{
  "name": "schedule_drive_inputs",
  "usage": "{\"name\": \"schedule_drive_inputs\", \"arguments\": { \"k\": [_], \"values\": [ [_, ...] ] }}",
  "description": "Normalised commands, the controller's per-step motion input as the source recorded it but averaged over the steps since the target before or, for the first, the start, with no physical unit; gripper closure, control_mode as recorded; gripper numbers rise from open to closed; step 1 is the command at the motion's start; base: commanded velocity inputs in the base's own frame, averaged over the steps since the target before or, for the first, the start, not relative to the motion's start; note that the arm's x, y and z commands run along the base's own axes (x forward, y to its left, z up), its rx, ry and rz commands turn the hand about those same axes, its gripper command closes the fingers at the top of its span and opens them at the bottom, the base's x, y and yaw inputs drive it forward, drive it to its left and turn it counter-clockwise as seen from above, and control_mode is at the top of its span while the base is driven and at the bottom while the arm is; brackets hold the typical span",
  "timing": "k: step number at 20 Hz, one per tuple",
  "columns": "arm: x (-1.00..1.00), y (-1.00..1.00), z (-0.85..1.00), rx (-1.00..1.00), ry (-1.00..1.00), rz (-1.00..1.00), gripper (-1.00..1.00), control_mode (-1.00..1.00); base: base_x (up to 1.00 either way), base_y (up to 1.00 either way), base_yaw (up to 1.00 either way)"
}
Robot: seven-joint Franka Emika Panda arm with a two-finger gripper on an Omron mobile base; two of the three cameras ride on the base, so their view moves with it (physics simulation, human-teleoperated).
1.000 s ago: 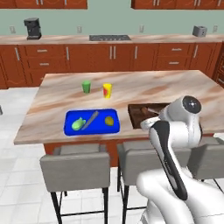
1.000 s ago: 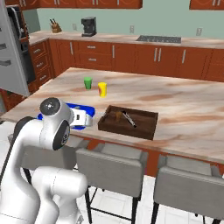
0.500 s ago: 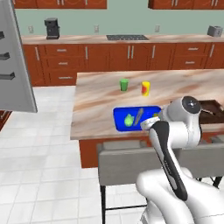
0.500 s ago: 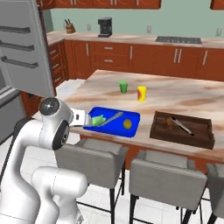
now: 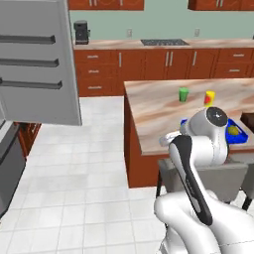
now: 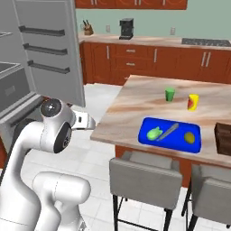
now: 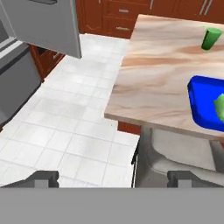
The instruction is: Gather the lemon and corn from the fridge and place them on a tray on the dining counter. Then gather the chicken drumstick and fish from the fridge and place them on the other tray.
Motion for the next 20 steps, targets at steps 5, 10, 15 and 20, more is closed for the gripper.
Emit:
{"name": "schedule_drive_inputs", "arguments": {
  "k": [5, 10, 15, 20],
  "values": [
    [0.00, 0.00, 0.00, 0.00, 0.00, 0.00, -1.00, 1.00, 0.24, 1.00, 0.00],
    [0.00, 0.00, 0.00, 0.00, 0.00, 0.00, -1.00, 1.00, 0.47, 1.00, 0.00],
    [0.00, 0.00, 0.00, 0.00, 0.00, 0.00, -1.00, 1.00, 0.74, 0.83, 0.13],
    [0.00, 0.00, 0.00, 0.00, 0.00, 0.00, -1.00, 1.00, 0.78, 0.55, 0.28]
  ]
}}
